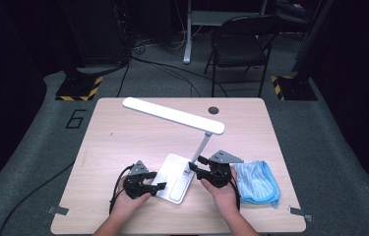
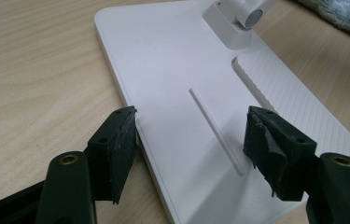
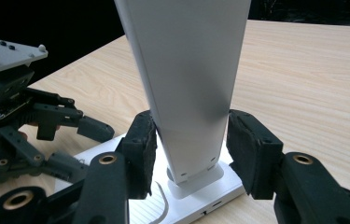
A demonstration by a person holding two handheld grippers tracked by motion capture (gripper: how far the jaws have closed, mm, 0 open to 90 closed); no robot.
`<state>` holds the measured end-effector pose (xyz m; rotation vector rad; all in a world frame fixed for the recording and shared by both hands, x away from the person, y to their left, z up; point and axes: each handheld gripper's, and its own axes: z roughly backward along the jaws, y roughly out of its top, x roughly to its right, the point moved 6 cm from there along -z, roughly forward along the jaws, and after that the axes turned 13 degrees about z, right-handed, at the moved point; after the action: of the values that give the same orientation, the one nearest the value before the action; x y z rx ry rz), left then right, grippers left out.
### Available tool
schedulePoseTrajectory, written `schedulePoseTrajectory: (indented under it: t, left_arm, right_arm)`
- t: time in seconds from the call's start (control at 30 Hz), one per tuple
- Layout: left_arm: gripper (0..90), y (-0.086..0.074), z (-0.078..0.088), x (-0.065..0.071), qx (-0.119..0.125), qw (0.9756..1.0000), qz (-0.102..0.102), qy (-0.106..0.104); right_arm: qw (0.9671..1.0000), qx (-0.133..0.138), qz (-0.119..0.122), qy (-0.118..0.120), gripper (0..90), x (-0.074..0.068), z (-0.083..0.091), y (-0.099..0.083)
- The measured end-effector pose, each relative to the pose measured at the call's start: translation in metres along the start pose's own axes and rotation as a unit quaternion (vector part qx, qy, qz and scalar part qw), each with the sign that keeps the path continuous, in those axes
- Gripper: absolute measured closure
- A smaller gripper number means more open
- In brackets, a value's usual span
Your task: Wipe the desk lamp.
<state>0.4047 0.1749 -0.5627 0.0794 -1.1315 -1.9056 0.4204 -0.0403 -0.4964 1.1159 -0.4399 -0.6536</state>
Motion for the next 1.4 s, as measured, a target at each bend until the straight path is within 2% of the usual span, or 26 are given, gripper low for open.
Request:
schedulePoseTrajectory:
  t: [0.17,0.23,0.27,0.37,0.4,0.43,0.5,0.53,0.63,0.77,0.87,0.9,0.97,1.03,1.17,1.3,1.4]
  left_arm:
    - [30.3,-0.003,0.0,0.005,-0.006,0.9999,0.006,0.006]
    - [26.6,-0.003,-0.001,0.006,-0.008,0.9999,-0.003,0.011]
    - [25.0,-0.003,-0.002,0.007,-0.004,0.9999,0.004,0.016]
    - [23.6,-0.003,-0.003,0.008,-0.008,0.9997,0.008,0.023]
    - [23.3,-0.003,-0.003,0.008,-0.002,0.9997,0.007,0.025]
    - [23.3,-0.003,-0.004,0.01,0.002,0.9996,0.019,0.022]
    - [22.9,-0.004,-0.004,0.011,0.004,0.9994,0.022,0.025]
    - [21.8,-0.004,-0.004,0.012,-0.001,0.9996,0.019,0.023]
    - [16.2,-0.004,-0.006,0.013,0.0,0.9994,0.007,0.032]
    - [14.5,-0.005,-0.007,0.016,-0.001,0.9992,0.011,0.037]
    - [13.1,-0.005,-0.008,0.016,0.0,0.9991,0.014,0.04]
    - [12.8,-0.005,-0.009,0.018,0.003,0.999,0.024,0.039]
    - [11.6,-0.004,-0.01,0.017,0.001,0.9989,0.015,0.043]
    - [8.8,-0.004,-0.011,0.018,-0.003,0.999,0.016,0.042]
    - [4.1,-0.005,-0.014,0.021,-0.01,0.9986,0.031,0.042]
    - [2.4,-0.004,-0.016,0.02,-0.009,0.9984,0.026,0.049]
    - [2.2,-0.004,-0.016,0.021,-0.01,0.9984,0.027,0.049]
  right_arm:
    - [0.9999,0.0,-0.008,0.006,56.1,0.003,-0.006,0.003]
    - [0.9999,0.0,-0.008,0.011,57.6,0.003,-0.01,0.003]
    - [0.9999,-0.001,-0.007,0.01,57.6,0.002,-0.012,0.003]
    - [0.9998,-0.007,-0.015,0.011,57.4,0.001,-0.015,0.002]
    - [0.9998,-0.003,-0.014,0.014,57.1,0.001,-0.016,0.002]
    - [0.9998,-0.004,-0.012,0.016,56.8,0.001,-0.015,0.002]
    - [0.9997,-0.009,-0.009,0.021,56.5,-0.001,-0.015,0.0]
    - [0.9997,-0.011,-0.004,0.023,55.5,-0.001,-0.014,-0.001]
    - [0.9997,-0.018,-0.002,0.017,52.8,-0.005,-0.011,-0.01]
    - [0.9985,-0.051,-0.014,0.011,50.3,-0.01,-0.01,-0.031]
    - [0.9972,-0.07,-0.014,0.022,50.3,-0.017,-0.01,-0.045]
    - [0.9969,-0.073,-0.016,0.026,50.0,-0.019,-0.009,-0.048]
    - [0.9962,-0.077,-0.021,0.036,48.7,-0.024,-0.01,-0.054]
    - [0.9947,-0.086,-0.033,0.047,46.4,-0.029,-0.01,-0.06]
    - [0.9935,-0.086,-0.048,0.058,45.9,-0.034,-0.014,-0.063]
    - [0.9924,-0.088,-0.046,0.072,46.6,-0.039,-0.019,-0.061]
    - [0.993,-0.088,-0.041,0.067,47.9,-0.037,-0.02,-0.058]
